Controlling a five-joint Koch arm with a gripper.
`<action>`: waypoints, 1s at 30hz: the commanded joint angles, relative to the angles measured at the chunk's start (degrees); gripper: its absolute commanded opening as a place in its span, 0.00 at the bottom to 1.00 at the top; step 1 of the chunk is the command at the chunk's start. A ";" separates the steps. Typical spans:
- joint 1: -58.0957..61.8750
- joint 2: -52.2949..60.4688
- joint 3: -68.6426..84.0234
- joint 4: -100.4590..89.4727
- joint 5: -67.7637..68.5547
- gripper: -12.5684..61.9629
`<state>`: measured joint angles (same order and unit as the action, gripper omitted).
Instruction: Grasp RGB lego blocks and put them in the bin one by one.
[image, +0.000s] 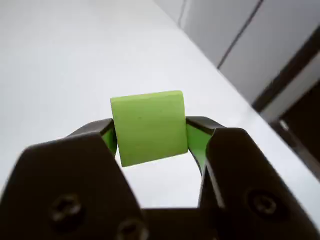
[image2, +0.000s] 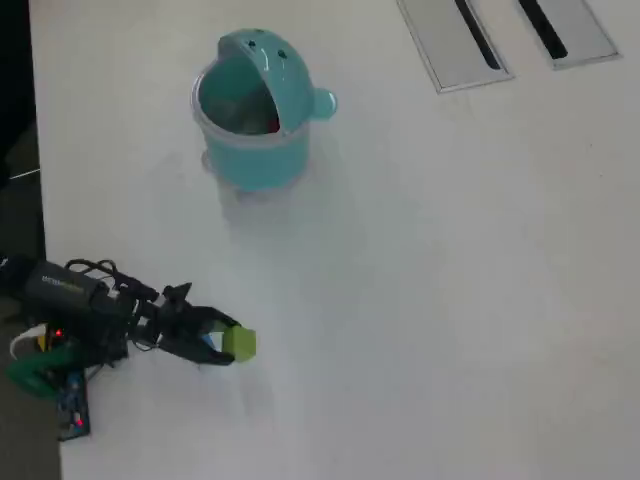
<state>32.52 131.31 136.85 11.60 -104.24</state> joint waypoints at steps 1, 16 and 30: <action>-1.41 4.04 -3.87 -8.44 0.35 0.18; -19.42 3.52 -1.14 -24.79 -6.94 0.18; -36.30 3.52 -2.46 -26.98 -1.14 0.18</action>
<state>-5.19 131.31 139.04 -8.79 -105.91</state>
